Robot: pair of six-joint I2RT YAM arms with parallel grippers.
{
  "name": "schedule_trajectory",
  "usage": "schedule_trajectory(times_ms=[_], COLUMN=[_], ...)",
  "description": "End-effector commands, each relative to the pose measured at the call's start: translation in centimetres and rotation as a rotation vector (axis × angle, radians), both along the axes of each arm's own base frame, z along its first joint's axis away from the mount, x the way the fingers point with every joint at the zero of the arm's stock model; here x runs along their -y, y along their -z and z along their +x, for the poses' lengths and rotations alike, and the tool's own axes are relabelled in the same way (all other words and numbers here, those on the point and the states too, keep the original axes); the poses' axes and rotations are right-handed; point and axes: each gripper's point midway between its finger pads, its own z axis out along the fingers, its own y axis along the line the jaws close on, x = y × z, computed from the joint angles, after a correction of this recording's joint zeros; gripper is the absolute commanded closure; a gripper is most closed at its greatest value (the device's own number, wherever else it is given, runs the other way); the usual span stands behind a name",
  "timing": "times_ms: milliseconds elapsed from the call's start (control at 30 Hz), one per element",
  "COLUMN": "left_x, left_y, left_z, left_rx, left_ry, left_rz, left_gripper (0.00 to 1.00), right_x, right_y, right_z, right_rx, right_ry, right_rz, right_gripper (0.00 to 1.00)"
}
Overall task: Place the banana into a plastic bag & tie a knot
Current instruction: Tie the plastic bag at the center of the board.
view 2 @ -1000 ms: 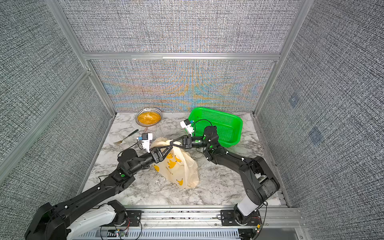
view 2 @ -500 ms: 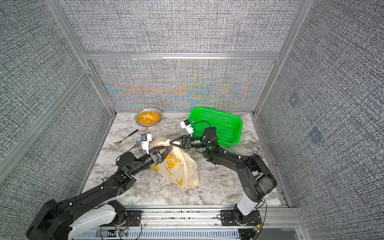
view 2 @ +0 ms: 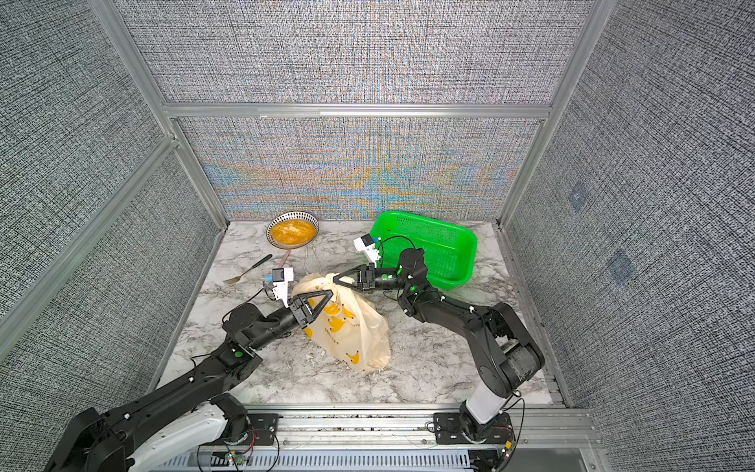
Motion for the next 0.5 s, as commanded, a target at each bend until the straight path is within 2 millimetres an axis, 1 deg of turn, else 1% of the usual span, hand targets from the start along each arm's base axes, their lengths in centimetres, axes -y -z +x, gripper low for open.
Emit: schedule_trajectory(times_ms=[0, 167, 267, 367, 400, 467], left_x=[0.15, 0.21, 0.06, 0.12, 0.17, 0.37], left_y=[0.53, 0.76, 0.78, 0.87, 0.92, 0.86], left_z=[0.33, 0.62, 0.75, 0.8, 0.83, 0.82], left_rx=[-0.003, -0.01, -0.012, -0.012, -0.014, -0.008], left_ry=[-0.005, -0.012, -0.025, -0.025, -0.023, -0.013], left_rz=[0.027, 0.028, 0.03, 0.034, 0.035, 0.037], left_gripper=[0.74, 0.86, 1.0, 1.0, 1.0, 1.0], right_x=[0.02, 0.05, 0.06, 0.07, 0.11, 0.18], right_y=[-0.59, -0.51, -0.34, -0.39, -0.46, -0.52], right_z=[0.06, -0.15, -0.19, -0.29, -0.38, -0.51], right_rx=[0.028, 0.03, 0.031, 0.049, 0.056, 0.071], right_ry=[0.009, 0.006, 0.005, 0.005, 0.003, 0.004], right_rz=[0.01, 0.007, -0.003, -0.019, -0.024, -0.032], right_gripper=[1.0, 1.0, 1.0, 1.0, 0.97, 0.81])
